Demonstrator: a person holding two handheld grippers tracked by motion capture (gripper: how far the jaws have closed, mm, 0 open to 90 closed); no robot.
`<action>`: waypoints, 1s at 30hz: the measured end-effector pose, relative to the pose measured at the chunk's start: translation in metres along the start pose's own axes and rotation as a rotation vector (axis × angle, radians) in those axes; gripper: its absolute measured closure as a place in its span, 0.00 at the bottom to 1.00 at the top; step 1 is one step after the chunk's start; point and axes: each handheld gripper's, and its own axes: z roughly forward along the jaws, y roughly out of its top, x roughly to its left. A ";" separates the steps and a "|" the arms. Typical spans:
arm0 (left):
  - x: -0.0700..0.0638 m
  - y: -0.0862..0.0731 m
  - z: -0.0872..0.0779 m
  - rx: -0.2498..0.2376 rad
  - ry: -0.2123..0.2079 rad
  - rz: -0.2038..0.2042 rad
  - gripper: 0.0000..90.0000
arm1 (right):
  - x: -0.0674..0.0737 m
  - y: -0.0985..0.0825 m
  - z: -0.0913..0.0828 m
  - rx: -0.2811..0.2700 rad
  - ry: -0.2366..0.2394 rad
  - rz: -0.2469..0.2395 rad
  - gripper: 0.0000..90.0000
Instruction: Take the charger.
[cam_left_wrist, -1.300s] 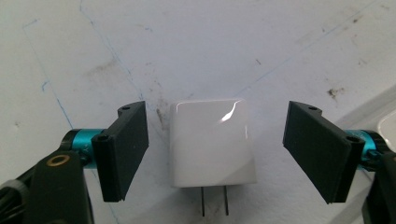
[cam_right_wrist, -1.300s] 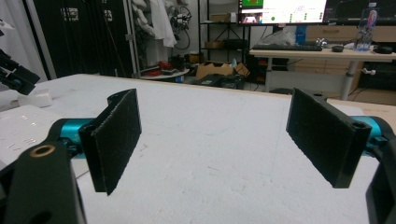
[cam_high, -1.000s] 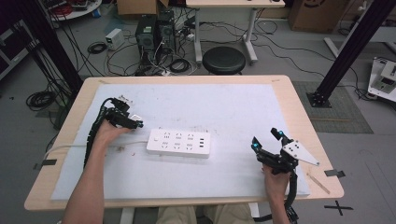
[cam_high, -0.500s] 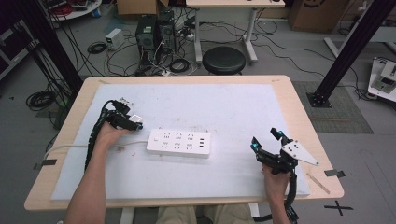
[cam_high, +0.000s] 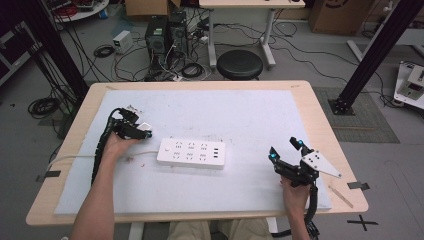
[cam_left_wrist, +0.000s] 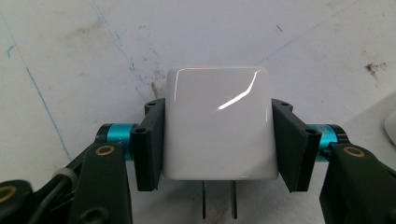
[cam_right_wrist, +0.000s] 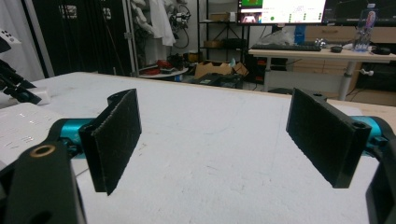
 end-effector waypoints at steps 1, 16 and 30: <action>0.000 0.000 0.000 0.000 0.003 -0.003 0.47 | 0.000 0.000 0.000 0.001 0.001 0.000 0.20; -0.015 0.006 -0.025 -0.065 0.011 0.035 0.47 | 0.000 0.000 0.000 0.002 0.001 0.000 0.20; -0.042 0.012 -0.054 -0.139 0.016 0.089 0.47 | 0.000 0.000 0.000 0.006 0.006 0.008 0.20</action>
